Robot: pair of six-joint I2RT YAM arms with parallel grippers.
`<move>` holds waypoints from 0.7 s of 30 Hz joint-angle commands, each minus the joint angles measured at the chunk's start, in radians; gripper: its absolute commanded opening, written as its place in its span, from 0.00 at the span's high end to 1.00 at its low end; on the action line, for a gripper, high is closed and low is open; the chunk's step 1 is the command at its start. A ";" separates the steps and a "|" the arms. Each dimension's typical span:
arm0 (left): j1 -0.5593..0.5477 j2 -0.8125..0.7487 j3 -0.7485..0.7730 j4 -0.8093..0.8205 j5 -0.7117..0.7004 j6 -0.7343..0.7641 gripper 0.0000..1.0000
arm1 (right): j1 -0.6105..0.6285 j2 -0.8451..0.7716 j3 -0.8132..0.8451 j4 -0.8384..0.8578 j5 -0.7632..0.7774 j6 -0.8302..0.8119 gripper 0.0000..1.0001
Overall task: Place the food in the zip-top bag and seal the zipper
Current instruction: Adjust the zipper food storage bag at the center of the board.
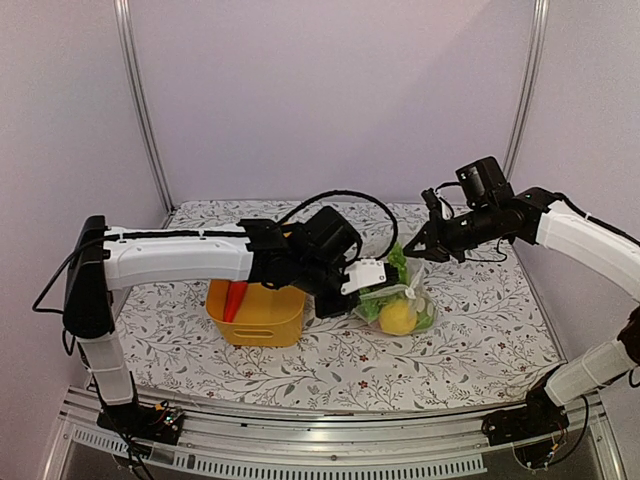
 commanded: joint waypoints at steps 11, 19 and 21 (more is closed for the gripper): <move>-0.030 -0.064 0.188 -0.063 0.120 -0.093 0.98 | 0.009 0.056 0.248 -0.244 0.076 -0.135 1.00; -0.081 -0.036 0.256 0.051 -0.007 -0.074 0.98 | 0.039 0.122 0.300 -0.268 0.091 -0.182 1.00; -0.084 -0.016 0.259 0.061 -0.010 -0.069 0.98 | 0.040 0.101 0.254 -0.223 0.119 -0.167 1.00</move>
